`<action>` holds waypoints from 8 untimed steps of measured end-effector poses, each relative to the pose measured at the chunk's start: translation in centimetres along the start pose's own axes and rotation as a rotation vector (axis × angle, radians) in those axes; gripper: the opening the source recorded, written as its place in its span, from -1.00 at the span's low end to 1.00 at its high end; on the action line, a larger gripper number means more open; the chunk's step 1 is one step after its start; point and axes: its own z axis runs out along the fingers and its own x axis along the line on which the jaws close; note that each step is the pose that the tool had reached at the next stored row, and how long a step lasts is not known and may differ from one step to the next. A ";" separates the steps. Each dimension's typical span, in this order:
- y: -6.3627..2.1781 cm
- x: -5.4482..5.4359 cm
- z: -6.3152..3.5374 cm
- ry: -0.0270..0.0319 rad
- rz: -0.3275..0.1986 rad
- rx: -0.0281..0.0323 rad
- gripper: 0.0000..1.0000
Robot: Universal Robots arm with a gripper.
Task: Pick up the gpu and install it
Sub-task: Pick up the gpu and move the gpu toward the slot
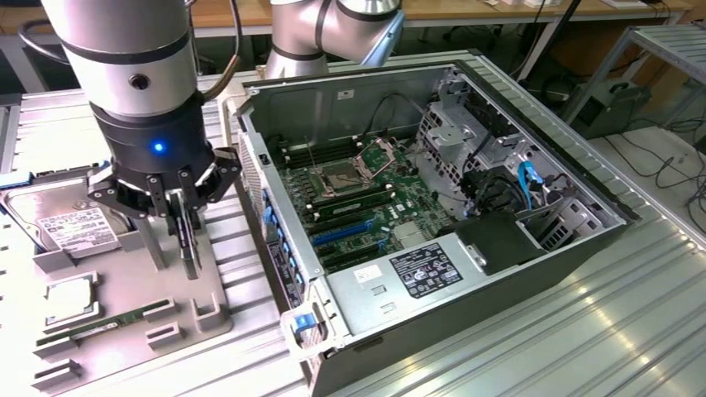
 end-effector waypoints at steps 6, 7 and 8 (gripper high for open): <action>0.01 0.0 -0.37 0.0000 0.000 0.0000 -0.45; 0.01 0.0 -0.46 0.0001 0.000 0.0001 -0.45; 0.02 0.0 -0.58 0.0001 0.000 0.0001 -0.45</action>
